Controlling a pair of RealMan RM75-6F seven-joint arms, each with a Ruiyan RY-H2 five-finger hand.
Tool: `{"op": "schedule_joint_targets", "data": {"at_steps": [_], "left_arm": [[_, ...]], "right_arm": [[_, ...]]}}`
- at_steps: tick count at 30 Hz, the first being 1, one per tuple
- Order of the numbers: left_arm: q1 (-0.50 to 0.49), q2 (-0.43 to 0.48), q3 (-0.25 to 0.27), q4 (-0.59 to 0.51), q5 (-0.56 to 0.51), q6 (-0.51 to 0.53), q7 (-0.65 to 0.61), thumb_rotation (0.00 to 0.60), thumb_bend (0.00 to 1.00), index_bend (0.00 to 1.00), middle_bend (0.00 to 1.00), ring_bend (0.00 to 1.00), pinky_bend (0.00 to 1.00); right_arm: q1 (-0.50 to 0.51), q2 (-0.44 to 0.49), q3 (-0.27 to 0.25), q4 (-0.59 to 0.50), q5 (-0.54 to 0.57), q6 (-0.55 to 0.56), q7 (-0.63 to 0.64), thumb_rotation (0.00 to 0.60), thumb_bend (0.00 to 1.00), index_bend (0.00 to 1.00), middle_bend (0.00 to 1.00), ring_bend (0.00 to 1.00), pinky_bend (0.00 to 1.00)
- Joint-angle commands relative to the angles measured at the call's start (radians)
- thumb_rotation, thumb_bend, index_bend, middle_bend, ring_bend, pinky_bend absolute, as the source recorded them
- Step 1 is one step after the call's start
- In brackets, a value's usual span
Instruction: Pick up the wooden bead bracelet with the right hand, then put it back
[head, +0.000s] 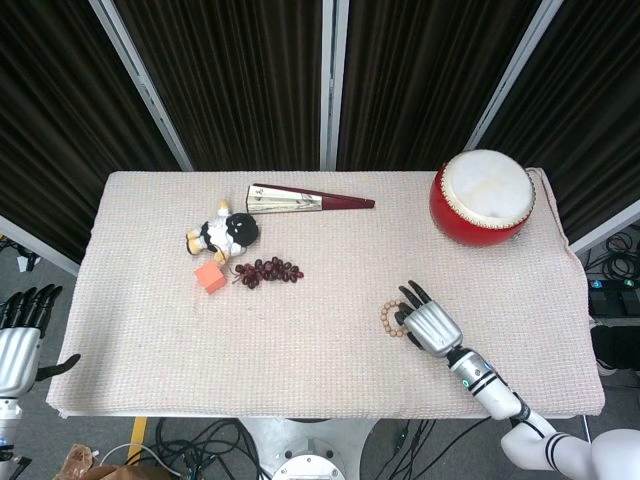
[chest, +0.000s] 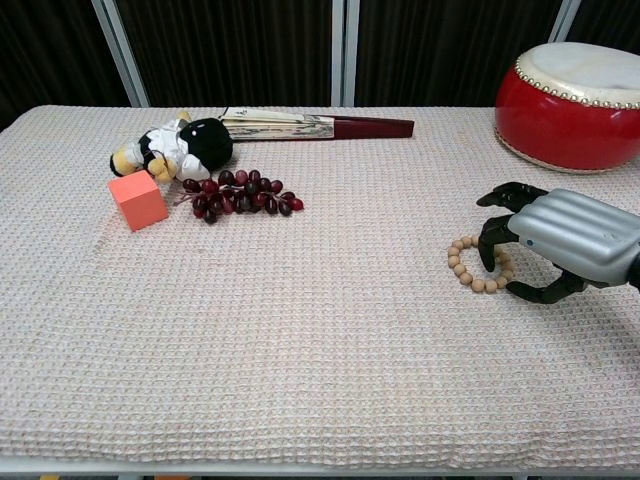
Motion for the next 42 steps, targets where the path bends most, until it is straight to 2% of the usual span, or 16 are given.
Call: {"op": "schedule_joint_targets", "data": {"at_steps": [1, 6, 10, 12, 15, 18, 22, 25, 27, 32, 37, 39, 42], "left_arm": [[0.001, -0.002, 0.001, 0.004, 0.0, -0.001, -0.004, 0.6, 0.0, 0.04, 0.05, 0.0, 0.04], [0.003, -0.004, 0.002, 0.012, 0.0, -0.001, -0.015, 0.6, 0.0, 0.04, 0.05, 0.0, 0.04], [0.004, -0.007, 0.001, 0.02, 0.001, 0.001, -0.026, 0.6, 0.0, 0.04, 0.05, 0.0, 0.04], [0.003, -0.007, 0.001, 0.023, 0.002, 0.002, -0.03, 0.6, 0.0, 0.04, 0.05, 0.0, 0.04], [0.002, -0.007, 0.001, 0.026, 0.004, -0.002, -0.034, 0.6, 0.0, 0.04, 0.05, 0.0, 0.04], [-0.001, -0.007, 0.001, 0.027, 0.007, -0.005, -0.035, 0.6, 0.0, 0.04, 0.05, 0.0, 0.04], [-0.005, -0.008, 0.001, 0.025, 0.01, -0.009, -0.034, 0.6, 0.0, 0.04, 0.05, 0.0, 0.04], [-0.007, -0.008, 0.003, 0.022, 0.011, -0.014, -0.032, 0.6, 0.0, 0.04, 0.05, 0.0, 0.04], [-0.01, -0.007, 0.004, 0.019, 0.013, -0.018, -0.029, 0.6, 0.0, 0.04, 0.05, 0.0, 0.04], [-0.018, -0.004, 0.007, 0.006, 0.022, -0.026, -0.017, 0.6, 0.0, 0.04, 0.05, 0.0, 0.04], [-0.021, 0.0, 0.008, -0.003, 0.026, -0.028, -0.01, 0.6, 0.0, 0.04, 0.05, 0.0, 0.04], [-0.022, 0.001, 0.01, -0.006, 0.025, -0.03, -0.008, 0.6, 0.0, 0.04, 0.05, 0.0, 0.04], [-0.023, 0.002, 0.012, -0.009, 0.026, -0.034, -0.005, 0.6, 0.0, 0.04, 0.05, 0.0, 0.04]], "right_arm": [[0.001, -0.012, -0.01, 0.023, 0.0, 0.001, 0.009, 0.6, 0.3, 0.47, 0.37, 0.08, 0.0], [0.0, -0.031, -0.026, 0.062, -0.01, 0.016, 0.021, 0.6, 0.34, 0.49, 0.37, 0.08, 0.0], [-0.004, -0.048, -0.03, 0.098, -0.015, 0.047, 0.043, 0.6, 0.44, 0.6, 0.42, 0.13, 0.01], [-0.006, -0.047, -0.02, 0.096, -0.005, 0.061, 0.073, 0.6, 0.47, 0.63, 0.44, 0.16, 0.02], [-0.008, -0.028, 0.023, 0.038, 0.054, 0.055, 0.178, 0.6, 0.51, 0.66, 0.48, 0.19, 0.03], [-0.005, 0.034, 0.081, -0.123, 0.16, -0.013, 0.368, 0.6, 0.52, 0.66, 0.49, 0.19, 0.03], [0.013, 0.174, 0.161, -0.377, 0.321, -0.181, 0.67, 0.6, 0.55, 0.66, 0.49, 0.2, 0.03], [0.027, 0.275, 0.204, -0.51, 0.39, -0.31, 0.914, 0.6, 0.55, 0.66, 0.49, 0.2, 0.03], [0.031, 0.318, 0.227, -0.558, 0.409, -0.374, 1.065, 0.6, 0.55, 0.66, 0.49, 0.2, 0.01], [0.028, 0.375, 0.256, -0.603, 0.331, -0.478, 1.467, 0.6, 0.56, 0.63, 0.49, 0.19, 0.0], [0.036, 0.375, 0.221, -0.59, 0.176, -0.459, 1.792, 0.599, 0.61, 0.59, 0.49, 0.18, 0.0], [0.045, 0.371, 0.197, -0.581, 0.116, -0.428, 1.919, 0.573, 0.62, 0.57, 0.49, 0.18, 0.0], [0.073, 0.356, 0.136, -0.528, 0.0, -0.341, 2.139, 0.444, 0.61, 0.52, 0.48, 0.17, 0.0]]}}
